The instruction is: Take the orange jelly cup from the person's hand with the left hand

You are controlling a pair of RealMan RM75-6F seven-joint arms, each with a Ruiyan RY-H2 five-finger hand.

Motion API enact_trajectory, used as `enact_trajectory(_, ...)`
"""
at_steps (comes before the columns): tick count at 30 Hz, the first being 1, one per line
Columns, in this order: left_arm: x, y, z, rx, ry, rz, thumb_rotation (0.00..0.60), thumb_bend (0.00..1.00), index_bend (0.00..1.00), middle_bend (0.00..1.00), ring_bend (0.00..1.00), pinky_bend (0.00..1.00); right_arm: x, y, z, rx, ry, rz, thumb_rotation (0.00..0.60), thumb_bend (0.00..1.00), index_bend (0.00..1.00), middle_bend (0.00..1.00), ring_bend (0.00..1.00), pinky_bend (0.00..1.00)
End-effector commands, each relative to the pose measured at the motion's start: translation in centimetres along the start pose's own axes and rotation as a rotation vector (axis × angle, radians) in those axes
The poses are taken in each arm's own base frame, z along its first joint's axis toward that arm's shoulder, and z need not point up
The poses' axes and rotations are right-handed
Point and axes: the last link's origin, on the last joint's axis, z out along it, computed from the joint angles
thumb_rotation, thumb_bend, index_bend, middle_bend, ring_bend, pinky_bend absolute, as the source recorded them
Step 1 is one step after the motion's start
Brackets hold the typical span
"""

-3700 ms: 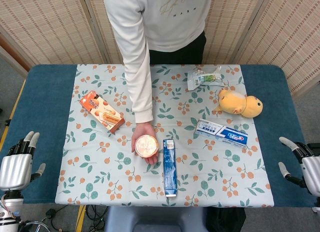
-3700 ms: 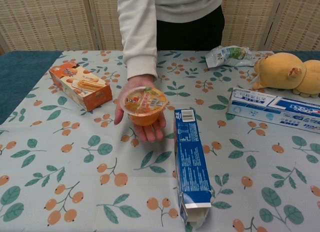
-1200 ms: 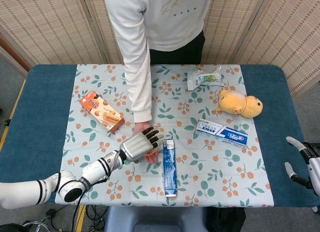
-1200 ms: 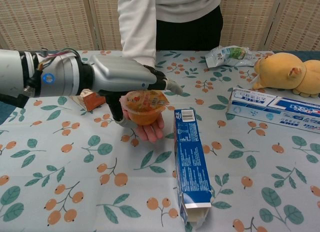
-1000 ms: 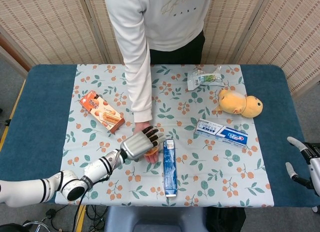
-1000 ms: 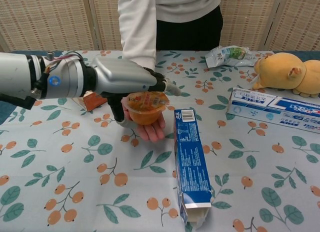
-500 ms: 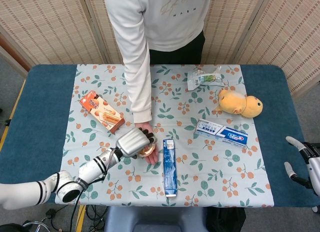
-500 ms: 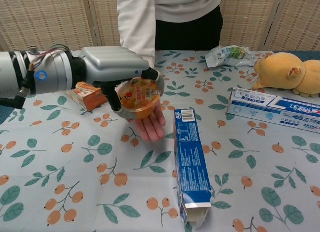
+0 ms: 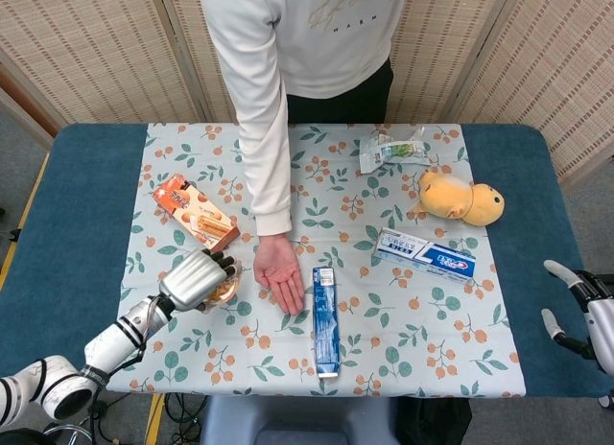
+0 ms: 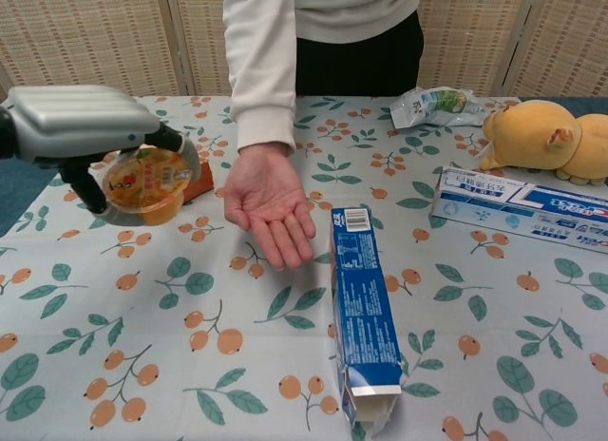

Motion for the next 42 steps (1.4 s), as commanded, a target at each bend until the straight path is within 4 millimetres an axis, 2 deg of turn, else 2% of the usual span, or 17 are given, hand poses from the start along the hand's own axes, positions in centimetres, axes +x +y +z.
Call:
enact_trajectory(1, -1.7, -1.0, -1.0, 0.043, -0.048, -0.003, 0.600, 0.26, 0.33, 0.32, 0.38, 0.66, 0.0, 0.0, 0.0, 0.001, 0.000, 0.000, 0.600, 0.39, 0.17, 0.27, 0.21, 0.41)
enact_trajectory(13, -5.5, -1.9, -1.0, 0.094, -0.124, -0.027, 0.600, 0.26, 0.33, 0.31, 0.38, 0.65, 0.2, -0.1, 0.0, -0.001, 0.001, -0.006, 0.600, 0.39, 0.17, 0.27, 0.21, 0.41)
enact_trajectory(15, -5.9, -2.0, -1.0, 0.102, -0.140, -0.025, 0.600, 0.26, 0.30, 0.30, 0.36, 0.62, 0.2, -0.1, 0.0, -0.001, 0.000, -0.007, 0.600, 0.39, 0.17, 0.27, 0.21, 0.41)
enact_trajectory(17, -6.3, -2.1, -1.2, 0.118, -0.162, -0.016, 0.600, 0.26, 0.22, 0.24, 0.31, 0.57, 0.3, -0.1, 0.0, -0.001, 0.002, -0.007, 0.600, 0.39, 0.17, 0.27, 0.21, 0.41)
enact_trajectory(18, -6.3, -2.1, -1.2, 0.125, -0.166, -0.016, 0.600, 0.26, 0.17, 0.17, 0.25, 0.53, 0.3, -0.1, 0.0, -0.001, 0.003, -0.007, 0.600, 0.39, 0.17, 0.27, 0.21, 0.41)
enact_trajectory(22, -6.1, -2.2, -1.7, 0.166, -0.153, -0.015, 0.600, 0.26, 0.04, 0.03, 0.13, 0.42, 0.3, -0.1, 0.0, -0.001, 0.004, -0.008, 0.600, 0.39, 0.17, 0.27, 0.21, 0.41)
enact_trajectory(24, -5.8, -2.4, -2.3, 0.196, -0.143, -0.016, 0.600, 0.26, 0.00, 0.00, 0.07, 0.36, 0.3, -0.1, 0.0, -0.002, 0.005, -0.008, 0.600, 0.39, 0.17, 0.27, 0.21, 0.41)
enact_trajectory(29, -4.7, -2.8, -4.2, 0.276, -0.094, -0.058, 0.600, 0.26, 0.00, 0.00, 0.05, 0.29, 0.4, 0.0, -0.1, -0.007, 0.007, -0.008, 0.600, 0.39, 0.17, 0.27, 0.21, 0.41)
enact_trajectory(37, -3.0, -4.4, -8.3, 0.450, -0.007, -0.093, 0.600, 0.26, 0.00, 0.00, 0.05, 0.27, 0.5, 0.1, -0.3, -0.009, 0.011, -0.007, 0.600, 0.39, 0.17, 0.27, 0.21, 0.41)
enact_trajectory(42, -2.8, -5.3, -11.3, 0.581, 0.023, -0.124, 0.600, 0.26, 0.00, 0.00, 0.05, 0.26, 0.3, 0.3, -0.3, -0.012, 0.006, -0.003, 0.600, 0.39, 0.17, 0.27, 0.21, 0.41)
